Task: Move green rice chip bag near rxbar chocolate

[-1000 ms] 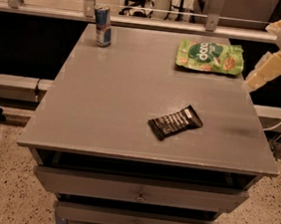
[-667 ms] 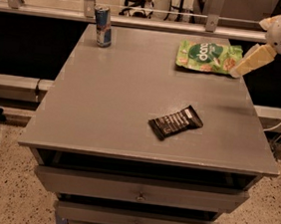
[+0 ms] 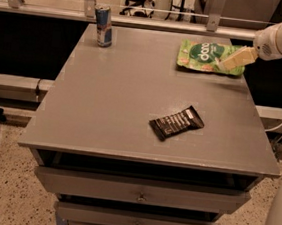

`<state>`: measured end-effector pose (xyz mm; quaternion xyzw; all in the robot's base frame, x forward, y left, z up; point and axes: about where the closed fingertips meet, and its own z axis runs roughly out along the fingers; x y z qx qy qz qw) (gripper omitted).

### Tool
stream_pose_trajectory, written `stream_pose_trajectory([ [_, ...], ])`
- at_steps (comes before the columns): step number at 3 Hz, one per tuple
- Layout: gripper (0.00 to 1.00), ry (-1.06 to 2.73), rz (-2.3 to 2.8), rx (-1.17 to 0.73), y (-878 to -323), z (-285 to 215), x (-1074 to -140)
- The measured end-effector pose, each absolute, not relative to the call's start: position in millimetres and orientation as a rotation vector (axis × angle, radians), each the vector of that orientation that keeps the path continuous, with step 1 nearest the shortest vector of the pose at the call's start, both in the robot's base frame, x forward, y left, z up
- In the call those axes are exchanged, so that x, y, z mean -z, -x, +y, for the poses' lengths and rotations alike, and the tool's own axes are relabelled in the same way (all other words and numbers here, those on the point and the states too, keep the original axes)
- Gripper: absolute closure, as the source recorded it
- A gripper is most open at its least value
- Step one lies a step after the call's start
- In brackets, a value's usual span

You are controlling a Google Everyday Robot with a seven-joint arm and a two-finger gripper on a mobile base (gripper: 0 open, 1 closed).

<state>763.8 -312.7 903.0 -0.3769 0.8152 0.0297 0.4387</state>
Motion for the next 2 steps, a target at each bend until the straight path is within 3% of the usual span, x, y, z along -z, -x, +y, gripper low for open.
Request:
stream_pose_trajectory([
  [1,0.00,0.842,2.059,-0.122,-780.8,-319.3,-881.6],
  [2,0.14,0.812,2.083,-0.185,-790.5,-312.4,-867.8],
])
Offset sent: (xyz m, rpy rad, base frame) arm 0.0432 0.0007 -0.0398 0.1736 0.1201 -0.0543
